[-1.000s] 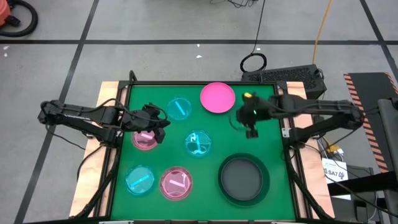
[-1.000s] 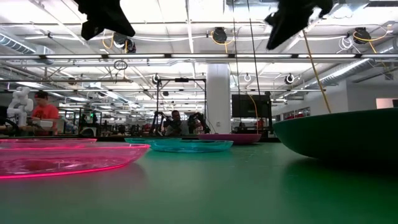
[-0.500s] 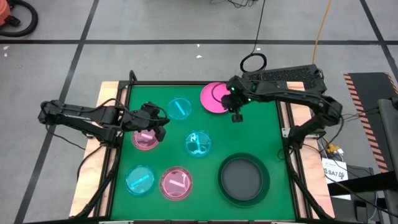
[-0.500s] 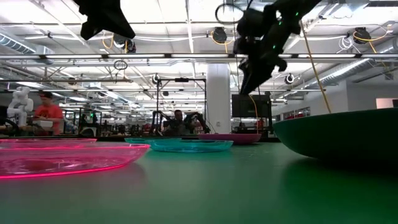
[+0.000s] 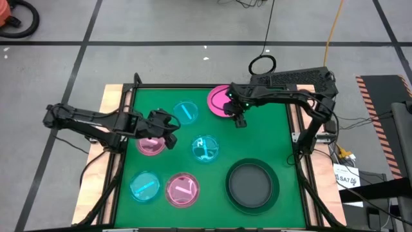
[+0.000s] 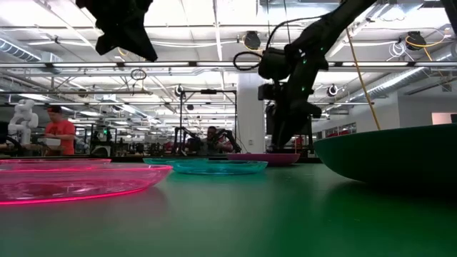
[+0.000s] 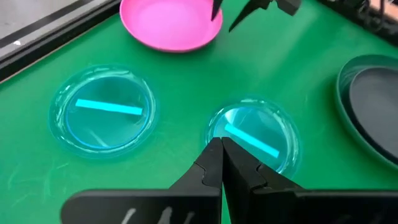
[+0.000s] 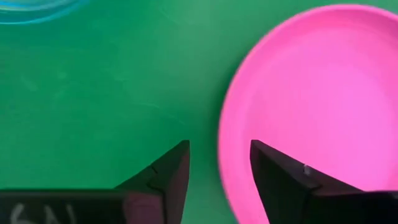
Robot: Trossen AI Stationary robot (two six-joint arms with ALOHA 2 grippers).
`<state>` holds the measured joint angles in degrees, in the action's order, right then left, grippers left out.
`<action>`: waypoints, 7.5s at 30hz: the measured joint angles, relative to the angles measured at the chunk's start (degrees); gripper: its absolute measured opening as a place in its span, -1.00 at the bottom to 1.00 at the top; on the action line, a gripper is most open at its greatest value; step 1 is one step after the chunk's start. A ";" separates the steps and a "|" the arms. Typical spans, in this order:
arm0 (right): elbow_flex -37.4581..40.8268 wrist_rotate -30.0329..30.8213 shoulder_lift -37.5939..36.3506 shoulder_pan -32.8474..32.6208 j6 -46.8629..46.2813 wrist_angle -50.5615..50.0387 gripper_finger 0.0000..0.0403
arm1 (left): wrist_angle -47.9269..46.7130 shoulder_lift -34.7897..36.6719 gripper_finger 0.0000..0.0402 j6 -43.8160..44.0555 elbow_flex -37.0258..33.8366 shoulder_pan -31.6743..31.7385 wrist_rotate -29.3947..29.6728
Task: Stack plastic plates
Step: Stack the pink plate on top of black plate, then stack the middle blue plate on top of pink plate
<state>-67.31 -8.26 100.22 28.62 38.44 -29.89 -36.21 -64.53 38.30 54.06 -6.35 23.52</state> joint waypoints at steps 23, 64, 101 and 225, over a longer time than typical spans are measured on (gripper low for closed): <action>-0.04 1.89 5.36 0.08 -0.36 2.32 -0.86 | 3.47 -1.92 -0.99 1.92 0.00 -0.11 -4.50; -0.66 18.79 -26.87 -40.09 -50.44 -20.20 -0.98 | -1.21 -1.88 -0.99 12.85 0.01 -7.40 -13.18; -25.42 18.65 -10.17 -72.13 -74.21 -44.58 -0.98 | 0.28 -1.88 -0.99 22.69 0.02 -23.14 -7.27; -25.79 38.60 -10.09 -81.39 -102.69 -59.34 -0.41 | 17.94 -35.74 -0.40 -62.94 0.04 -2.51 -18.72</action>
<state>-93.10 30.34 90.12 -52.77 -64.25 -89.22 -18.27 -100.27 -24.64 54.11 -8.86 4.80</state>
